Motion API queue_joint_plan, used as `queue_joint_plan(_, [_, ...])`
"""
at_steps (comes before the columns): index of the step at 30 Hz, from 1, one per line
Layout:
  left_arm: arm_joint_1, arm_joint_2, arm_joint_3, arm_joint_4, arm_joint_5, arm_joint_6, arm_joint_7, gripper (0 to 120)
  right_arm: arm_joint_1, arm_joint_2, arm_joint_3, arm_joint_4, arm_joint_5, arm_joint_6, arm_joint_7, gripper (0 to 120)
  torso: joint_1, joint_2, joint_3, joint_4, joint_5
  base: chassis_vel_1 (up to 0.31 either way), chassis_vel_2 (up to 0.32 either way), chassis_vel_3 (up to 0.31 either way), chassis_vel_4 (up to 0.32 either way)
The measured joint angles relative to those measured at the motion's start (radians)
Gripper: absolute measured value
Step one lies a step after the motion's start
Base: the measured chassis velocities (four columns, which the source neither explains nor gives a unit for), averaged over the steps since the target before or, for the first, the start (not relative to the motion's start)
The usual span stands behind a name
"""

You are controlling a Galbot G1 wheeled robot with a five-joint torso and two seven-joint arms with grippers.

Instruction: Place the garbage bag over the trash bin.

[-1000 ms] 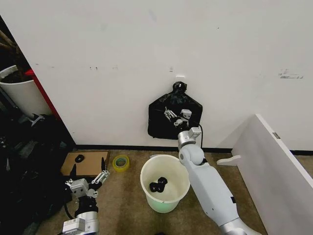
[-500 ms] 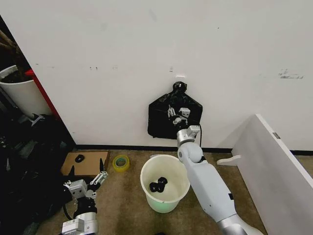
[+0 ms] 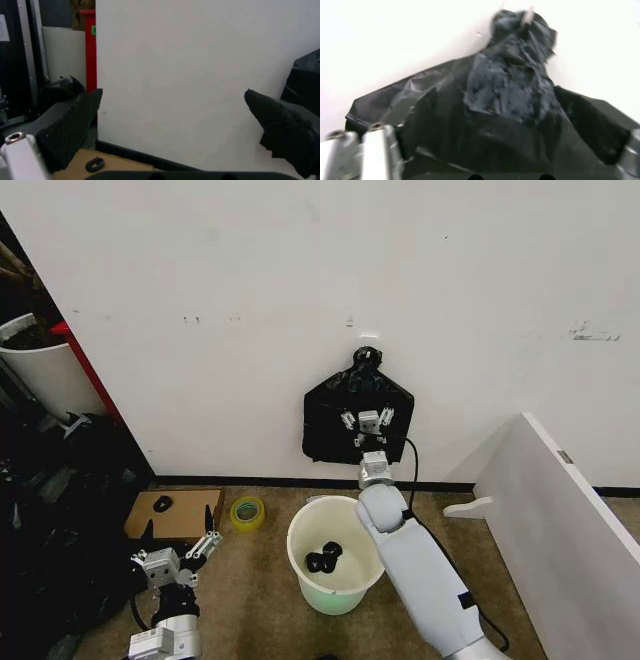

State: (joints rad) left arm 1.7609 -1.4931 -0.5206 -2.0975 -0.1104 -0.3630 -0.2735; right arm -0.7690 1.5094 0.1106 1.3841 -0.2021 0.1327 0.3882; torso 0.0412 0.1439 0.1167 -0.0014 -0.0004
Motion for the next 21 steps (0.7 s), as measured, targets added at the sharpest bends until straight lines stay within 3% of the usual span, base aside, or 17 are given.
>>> queue_joint_plan(6, [0.001,-0.001,-0.003,0.0,0.002,-0.002,-0.008,100,0.025,0.017,0.01,-0.039,-0.073,0.018,0.009,97,0.0,0.0,0.0,0.0,-0.0001,0.0,0.0,0.0,0.0])
queue_joint_plan(11, [0.004,-0.006,-0.005,0.0,0.004,-0.004,-0.015,100,0.051,0.035,0.019,-0.08,-0.164,0.021,0.028,73,0.0,0.0,0.0,0.0,-0.0001,0.0,0.0,0.0,0.0])
queue_joint_plan(13, [0.004,-0.007,-0.005,0.0,0.004,-0.005,-0.016,100,0.053,0.038,0.021,-0.086,-0.179,0.021,0.031,70,0.0,0.0,0.0,0.0,-0.0001,0.0,0.0,0.0,0.0])
queue_joint_plan(21, [0.004,-0.021,-0.002,0.003,0.015,-0.006,-0.02,100,0.063,0.046,0.031,-0.108,-0.24,-0.011,0.063,40,0.0,0.0,0.0,-0.0001,0.0,0.0,0.0,0.0,0.0])
